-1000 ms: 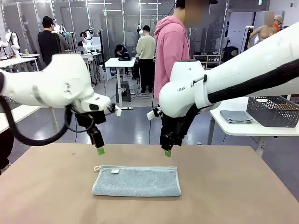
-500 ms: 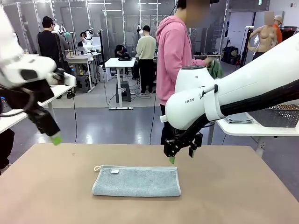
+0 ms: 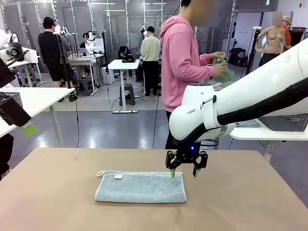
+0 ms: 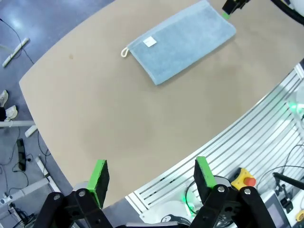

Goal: Fold the towels and place them in the basket.
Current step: When a person lays out a Towel with hook on the table, fold it in half twice.

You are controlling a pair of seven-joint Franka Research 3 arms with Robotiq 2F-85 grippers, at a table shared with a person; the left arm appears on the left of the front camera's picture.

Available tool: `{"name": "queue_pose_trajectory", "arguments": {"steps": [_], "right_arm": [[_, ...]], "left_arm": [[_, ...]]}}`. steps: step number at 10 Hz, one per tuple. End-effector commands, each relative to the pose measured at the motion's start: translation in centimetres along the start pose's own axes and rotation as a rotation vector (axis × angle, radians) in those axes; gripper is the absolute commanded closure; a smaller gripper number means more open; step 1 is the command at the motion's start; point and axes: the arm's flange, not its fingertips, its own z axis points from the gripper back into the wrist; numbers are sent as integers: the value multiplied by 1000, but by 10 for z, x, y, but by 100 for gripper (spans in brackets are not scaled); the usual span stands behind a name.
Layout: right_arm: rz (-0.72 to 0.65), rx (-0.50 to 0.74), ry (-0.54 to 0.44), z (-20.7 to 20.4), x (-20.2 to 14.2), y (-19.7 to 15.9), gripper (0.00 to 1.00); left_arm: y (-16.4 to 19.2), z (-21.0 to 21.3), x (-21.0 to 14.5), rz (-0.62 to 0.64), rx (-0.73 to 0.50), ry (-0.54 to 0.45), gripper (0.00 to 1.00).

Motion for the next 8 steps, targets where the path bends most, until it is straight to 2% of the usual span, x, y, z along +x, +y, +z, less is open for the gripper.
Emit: {"name": "queue_pose_trajectory", "arguments": {"steps": [1,4,6,7,8], "right_arm": [[5,-13,-7,7,1,0,11],[1,0,0,1,0,1,11],[-118,-31,-21,-33,17,3,11],[-147,-69,-32,-42,21,1,11],[-152,-52,-25,-52,24,1,11]], "left_arm": [[-3,-7,8,-8,-19,16,10],[-3,-7,8,-8,-19,16,10],[-3,-7,8,-8,-19,16,10],[-3,-7,8,-8,-19,16,10],[-3,-7,8,-8,-19,16,10]]}}
